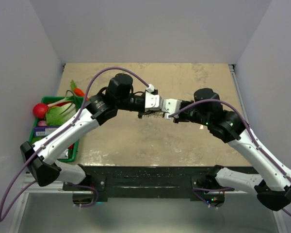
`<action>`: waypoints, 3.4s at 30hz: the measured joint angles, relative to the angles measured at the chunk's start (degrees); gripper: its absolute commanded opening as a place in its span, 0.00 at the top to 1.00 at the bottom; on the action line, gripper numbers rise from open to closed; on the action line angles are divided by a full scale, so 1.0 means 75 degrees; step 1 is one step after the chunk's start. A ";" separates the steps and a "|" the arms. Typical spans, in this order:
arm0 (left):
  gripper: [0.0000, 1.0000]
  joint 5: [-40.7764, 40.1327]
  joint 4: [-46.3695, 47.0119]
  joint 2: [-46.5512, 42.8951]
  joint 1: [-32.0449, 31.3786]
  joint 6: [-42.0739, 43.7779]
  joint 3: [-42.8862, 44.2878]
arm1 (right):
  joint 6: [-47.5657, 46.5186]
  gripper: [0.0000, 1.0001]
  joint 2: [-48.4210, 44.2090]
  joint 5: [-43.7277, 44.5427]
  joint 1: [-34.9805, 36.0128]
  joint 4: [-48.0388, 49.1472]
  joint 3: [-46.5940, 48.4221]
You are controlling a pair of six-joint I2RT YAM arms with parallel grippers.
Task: Remove the keys from the keyring
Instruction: Remove the key from the keyring.
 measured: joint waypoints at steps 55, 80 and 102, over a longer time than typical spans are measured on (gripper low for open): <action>0.52 -0.0041 -0.0265 0.0527 0.0009 -0.0731 0.1221 | 0.0510 1.00 -0.0440 -0.0466 -0.0364 0.0160 0.0271; 0.61 0.0000 0.0198 0.1204 0.0006 -0.1982 0.1326 | 0.0903 1.00 -0.0437 -0.0082 -0.0364 0.0627 -0.0032; 0.67 0.0023 0.0364 0.1343 0.0009 -0.2352 0.1568 | 0.1003 1.00 -0.0539 0.0184 -0.0373 0.0851 -0.0347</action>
